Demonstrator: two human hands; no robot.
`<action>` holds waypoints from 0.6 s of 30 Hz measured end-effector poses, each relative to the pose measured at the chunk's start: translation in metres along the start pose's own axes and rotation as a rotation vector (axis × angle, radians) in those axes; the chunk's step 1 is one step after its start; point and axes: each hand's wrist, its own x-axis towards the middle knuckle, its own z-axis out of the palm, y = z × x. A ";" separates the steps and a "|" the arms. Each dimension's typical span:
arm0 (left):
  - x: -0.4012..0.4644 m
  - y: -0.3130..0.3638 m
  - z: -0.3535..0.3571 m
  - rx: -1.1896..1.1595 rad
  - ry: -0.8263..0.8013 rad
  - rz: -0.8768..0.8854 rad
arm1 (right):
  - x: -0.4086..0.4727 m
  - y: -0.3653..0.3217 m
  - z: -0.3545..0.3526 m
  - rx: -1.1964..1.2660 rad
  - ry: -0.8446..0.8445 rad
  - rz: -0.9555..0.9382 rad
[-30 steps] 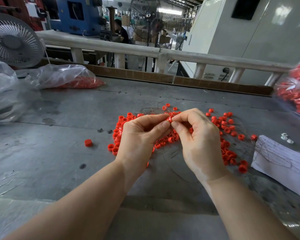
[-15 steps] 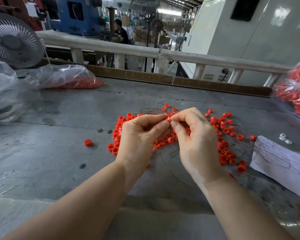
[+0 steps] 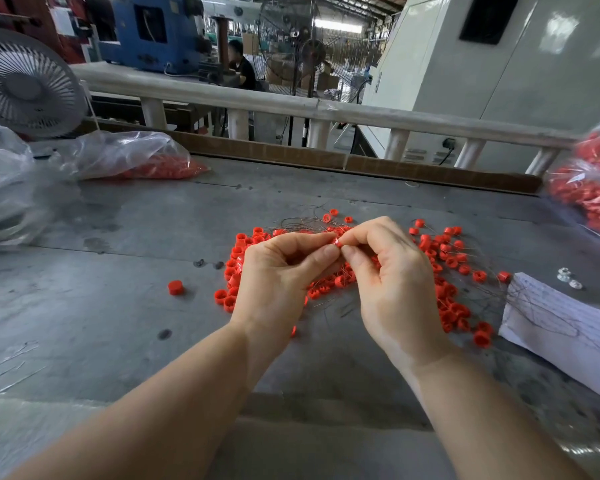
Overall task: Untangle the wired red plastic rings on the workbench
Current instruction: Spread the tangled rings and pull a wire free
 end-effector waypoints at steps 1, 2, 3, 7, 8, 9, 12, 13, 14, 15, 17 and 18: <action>0.000 0.000 0.000 -0.019 -0.001 -0.014 | 0.000 0.000 0.001 0.016 0.001 0.019; 0.001 0.000 0.000 -0.035 -0.005 -0.027 | 0.000 0.001 0.001 0.028 0.001 0.037; 0.001 -0.001 -0.001 -0.049 -0.015 -0.040 | 0.000 0.001 0.001 0.035 0.002 0.051; 0.002 -0.001 -0.002 -0.093 -0.060 -0.080 | 0.000 0.003 0.001 0.061 0.004 0.093; 0.002 -0.001 -0.002 -0.096 -0.064 -0.083 | 0.000 0.004 0.001 0.072 0.000 0.104; 0.003 -0.001 -0.003 -0.096 -0.064 -0.084 | 0.000 0.004 0.001 0.077 -0.006 0.114; 0.004 -0.001 -0.003 -0.084 -0.058 -0.083 | 0.000 0.004 0.001 0.087 -0.019 0.129; 0.004 -0.002 -0.003 -0.082 -0.057 -0.083 | 0.001 0.004 0.000 0.090 -0.020 0.128; 0.004 -0.002 -0.003 -0.080 -0.055 -0.083 | 0.001 0.004 0.000 0.092 -0.022 0.125; 0.003 -0.002 -0.003 -0.081 -0.052 -0.086 | 0.001 0.003 -0.001 0.096 -0.027 0.123; 0.003 -0.002 -0.004 -0.093 -0.045 -0.098 | 0.000 0.003 -0.002 0.098 -0.048 0.109; 0.003 -0.002 -0.004 -0.097 -0.041 -0.106 | 0.000 0.003 -0.003 0.081 -0.057 0.090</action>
